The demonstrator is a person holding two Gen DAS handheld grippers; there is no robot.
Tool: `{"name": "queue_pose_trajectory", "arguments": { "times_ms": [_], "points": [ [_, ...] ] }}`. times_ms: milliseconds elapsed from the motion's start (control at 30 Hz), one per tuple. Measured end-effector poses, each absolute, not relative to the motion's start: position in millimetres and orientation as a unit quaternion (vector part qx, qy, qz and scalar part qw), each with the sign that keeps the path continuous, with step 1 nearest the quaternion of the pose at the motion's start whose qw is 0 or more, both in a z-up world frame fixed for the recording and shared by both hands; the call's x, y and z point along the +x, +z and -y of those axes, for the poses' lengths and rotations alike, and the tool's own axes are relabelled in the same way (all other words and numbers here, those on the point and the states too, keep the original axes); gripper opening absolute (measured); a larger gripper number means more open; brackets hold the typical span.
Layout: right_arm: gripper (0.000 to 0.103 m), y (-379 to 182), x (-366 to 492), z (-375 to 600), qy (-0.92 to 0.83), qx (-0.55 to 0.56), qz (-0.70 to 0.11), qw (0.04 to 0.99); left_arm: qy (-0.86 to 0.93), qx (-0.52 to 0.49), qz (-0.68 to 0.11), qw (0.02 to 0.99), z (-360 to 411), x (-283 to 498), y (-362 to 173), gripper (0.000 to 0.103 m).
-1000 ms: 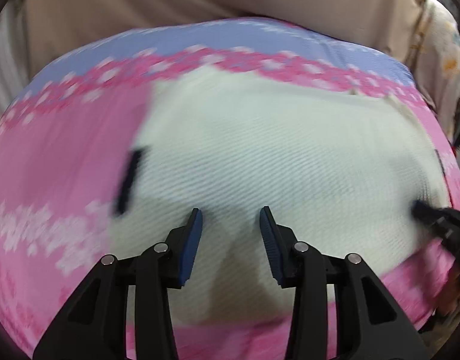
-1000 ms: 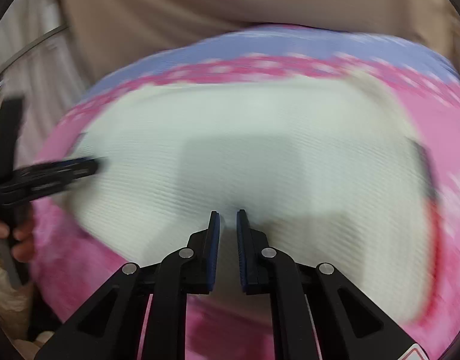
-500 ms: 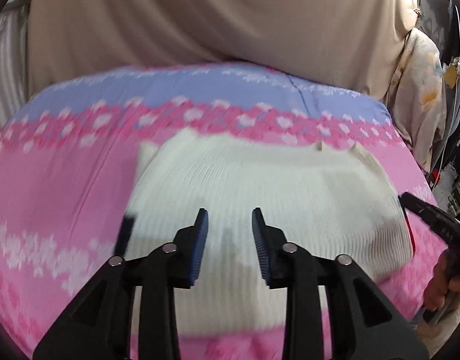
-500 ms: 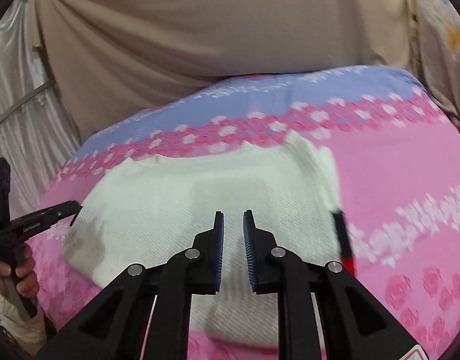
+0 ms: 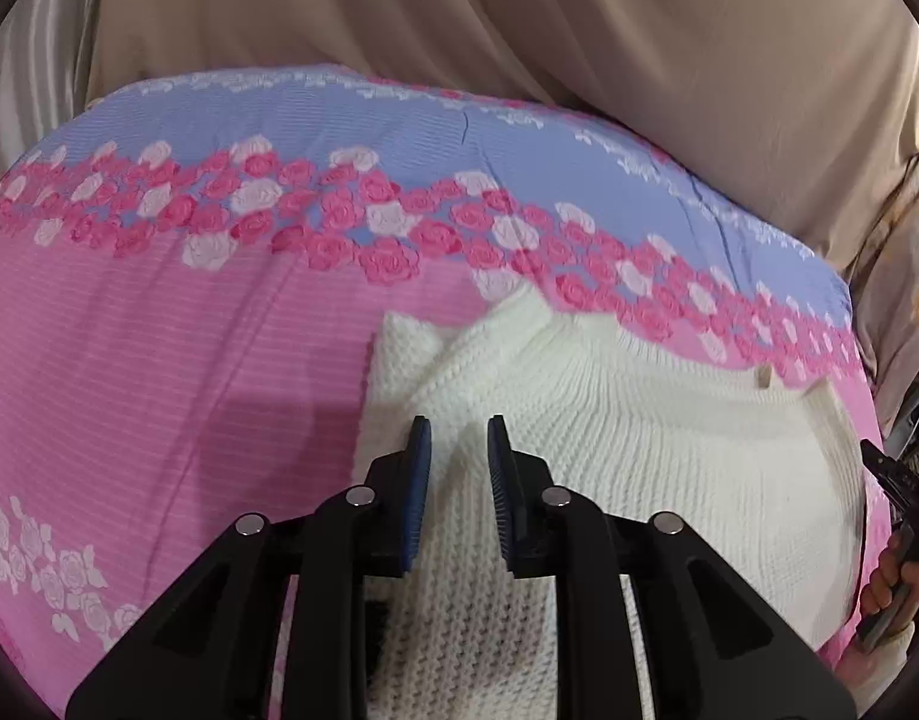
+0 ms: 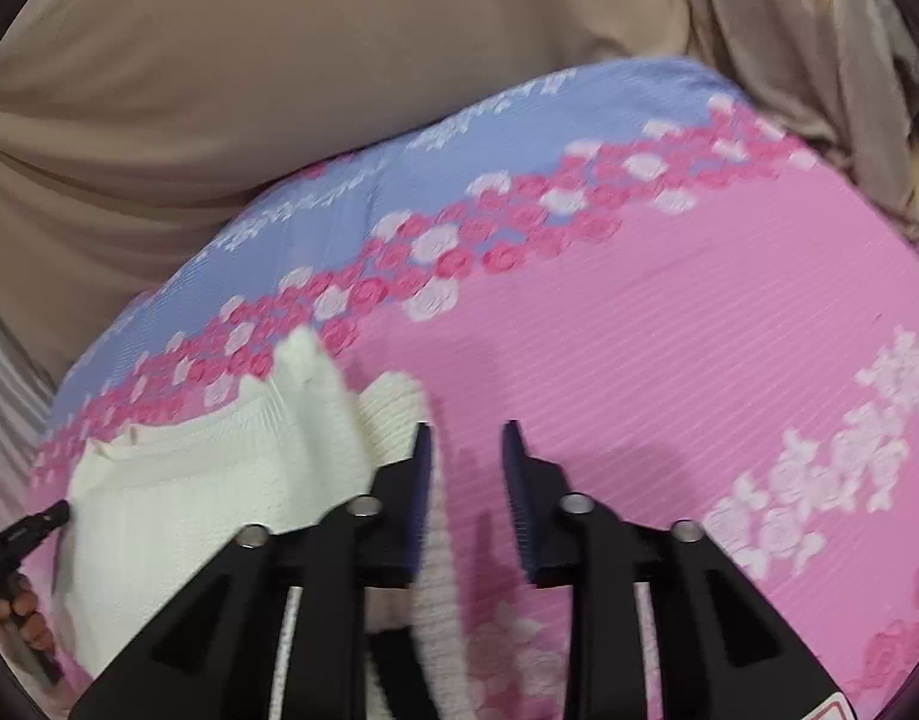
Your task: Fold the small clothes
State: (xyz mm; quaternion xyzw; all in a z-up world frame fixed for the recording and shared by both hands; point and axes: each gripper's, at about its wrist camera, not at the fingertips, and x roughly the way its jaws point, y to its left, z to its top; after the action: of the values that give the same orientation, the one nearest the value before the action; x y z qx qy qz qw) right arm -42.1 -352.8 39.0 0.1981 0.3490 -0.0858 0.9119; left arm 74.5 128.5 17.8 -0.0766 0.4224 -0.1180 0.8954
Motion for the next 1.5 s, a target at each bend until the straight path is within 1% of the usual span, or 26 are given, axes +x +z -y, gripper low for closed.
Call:
{"name": "queue_pose_trajectory", "arguments": {
  "times_ms": [33, 100, 167, 200, 267, 300, 333, 500, 600, 700, 867, 900, 933, 967, 1000, 1033, 1133, 1167, 1200, 1233, 1267, 1300, 1333, 1367, 1400, 1500],
  "points": [
    [0.041, 42, -37, 350, -0.065, 0.206, -0.346, 0.913, -0.116, -0.065, -0.413, 0.901, -122, 78, 24, 0.051],
    [0.049, 43, -18, 340, -0.039, 0.208, -0.351, 0.912, -0.101, -0.046, -0.387, 0.915, -110, 91, 33, 0.082],
    [0.059, 37, 6, 324, -0.036, 0.178, -0.369, 0.912, -0.098, -0.027, -0.394, 0.913, -95, 112, 29, 0.085],
    [0.059, 31, 20, 315, -0.038, 0.165, -0.386, 0.907, -0.100, -0.020, -0.410, 0.906, -90, 122, 23, 0.084],
    [0.059, 23, 36, 306, -0.053, 0.148, -0.403, 0.901, -0.112, -0.028, -0.447, 0.887, -84, 140, 8, 0.049],
    [0.040, 24, 36, 301, -0.052, 0.143, -0.400, 0.904, -0.120, -0.036, -0.467, 0.875, -83, 144, 0, 0.010],
    [0.008, 28, 36, 299, -0.033, 0.149, -0.395, 0.906, -0.131, -0.054, -0.477, 0.867, -84, 147, -3, 0.007],
    [0.007, 60, 10, 307, -0.041, 0.148, -0.321, 0.935, -0.117, -0.075, -0.417, 0.898, -107, 132, 24, 0.005],
    [0.006, 36, 19, 341, -0.068, 0.186, -0.353, 0.914, -0.089, -0.070, -0.414, 0.903, -121, 140, 22, 0.002],
    [0.008, -5, 40, 340, -0.092, 0.166, -0.411, 0.892, -0.037, -0.027, -0.447, 0.893, -117, 157, -11, 0.000],
    [0.013, 29, 23, 328, -0.058, 0.149, -0.371, 0.915, -0.067, -0.063, -0.399, 0.912, -124, 131, 30, 0.000],
    [0.015, 33, 21, 325, -0.056, 0.144, -0.369, 0.917, -0.087, -0.057, -0.389, 0.915, -120, 125, 42, 0.013],
    [0.017, 35, 20, 323, -0.053, 0.144, -0.369, 0.917, -0.109, -0.048, -0.389, 0.913, -112, 121, 49, 0.043],
    [0.019, 37, 20, 322, -0.049, 0.148, -0.369, 0.916, -0.129, -0.041, -0.391, 0.910, -105, 119, 54, 0.060],
    [0.028, 36, 19, 322, -0.042, 0.157, -0.370, 0.915, -0.143, -0.036, -0.390, 0.909, -98, 117, 54, 0.080],
    [0.039, 35, 18, 321, -0.039, 0.163, -0.370, 0.914, -0.154, -0.025, -0.394, 0.906, -90, 116, 52, 0.083],
    [0.043, 30, 15, 321, -0.044, 0.171, -0.375, 0.910, -0.158, 0.020, -0.423, 0.892, -71, 125, 32, 0.083],
    [0.044, 27, 15, 321, -0.042, 0.175, -0.379, 0.908, -0.164, 0.022, -0.440, 0.882, -66, 133, 21, 0.082],
    [0.045, 25, 15, 321, -0.042, 0.176, -0.382, 0.906, -0.169, 0.017, -0.454, 0.875, -62, 137, 13, 0.073],
    [0.045, 23, 16, 321, -0.044, 0.175, -0.385, 0.905, -0.178, 0.005, -0.472, 0.864, -60, 142, 4, 0.058],
    [0.045, 21, 18, 320, -0.047, 0.170, -0.390, 0.904, -0.189, -0.006, -0.490, 0.851, -58, 145, -4, 0.035],
    [0.045, 20, 19, 319, -0.049, 0.167, -0.393, 0.903, -0.189, -0.013, -0.488, 0.852, -57, 146, -6, 0.023],
    [0.031, 20, 20, 318, -0.051, 0.162, -0.394, 0.903, -0.192, -0.011, -0.480, 0.856, -57, 143, -4, 0.010],
    [0.017, 23, 20, 316, -0.046, 0.159, -0.392, 0.905, -0.191, -0.014, -0.472, 0.861, -58, 140, 1, 0.010],
    [0.009, 28, 18, 314, -0.033, 0.165, -0.383, 0.908, -0.182, -0.026, -0.454, 0.872, -65, 134, 11, 0.009],
    [0.008, 56, 1, 307, -0.018, 0.159, -0.325, 0.932, -0.156, -0.053, -0.393, 0.905, -95, 118, 44, 0.005]
  ]
}}
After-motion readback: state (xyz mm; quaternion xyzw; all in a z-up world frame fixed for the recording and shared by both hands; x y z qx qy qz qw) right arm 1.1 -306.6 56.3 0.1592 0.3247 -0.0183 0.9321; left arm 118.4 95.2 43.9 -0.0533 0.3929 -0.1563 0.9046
